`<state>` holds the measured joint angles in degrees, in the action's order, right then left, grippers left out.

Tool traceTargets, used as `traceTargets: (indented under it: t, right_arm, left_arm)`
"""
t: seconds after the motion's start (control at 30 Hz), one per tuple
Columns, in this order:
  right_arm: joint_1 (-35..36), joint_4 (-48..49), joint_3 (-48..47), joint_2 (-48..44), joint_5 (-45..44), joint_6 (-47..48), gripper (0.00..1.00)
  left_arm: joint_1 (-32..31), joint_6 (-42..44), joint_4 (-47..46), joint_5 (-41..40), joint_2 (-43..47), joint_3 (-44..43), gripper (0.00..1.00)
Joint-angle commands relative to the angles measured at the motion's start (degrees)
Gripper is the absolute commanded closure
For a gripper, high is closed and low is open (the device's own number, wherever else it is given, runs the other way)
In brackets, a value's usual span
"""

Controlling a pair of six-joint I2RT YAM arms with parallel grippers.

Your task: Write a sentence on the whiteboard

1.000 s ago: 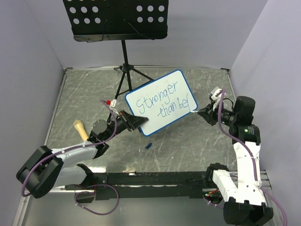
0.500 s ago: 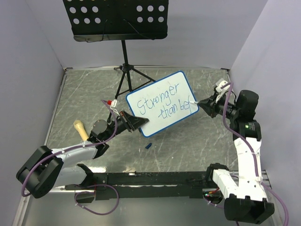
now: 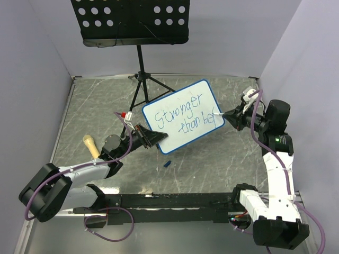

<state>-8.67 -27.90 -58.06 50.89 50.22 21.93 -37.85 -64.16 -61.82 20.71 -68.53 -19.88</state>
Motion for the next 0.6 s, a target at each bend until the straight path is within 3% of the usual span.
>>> traceTargets:
  t: [0.0, 0.2, 0.43, 0.57]
  right_arm:
    - [-0.21, 1.62, -0.30, 0.08, -4.23, 0.30, 1.00]
    - [-0.47, 1.62, -0.73, -0.01, -5.49, 0.65, 1.00]
    - [-0.47, 1.53, -1.53, -3.51, 6.02, -0.05, 1.00]
    - [-0.47, -0.13, -1.61, -4.05, 3.68, 0.39, 1.00]
  left_arm:
    - [0.14, -0.44, -10.43, 1.00, 1.12, -1.39, 0.99]
    - [0.14, -0.17, -9.90, 0.56, 2.00, -0.95, 0.99]
    - [0.14, 0.17, -7.79, -1.11, 2.87, -0.78, 0.99]
    - [0.14, 0.00, -7.08, -1.99, 3.23, -0.60, 0.99]
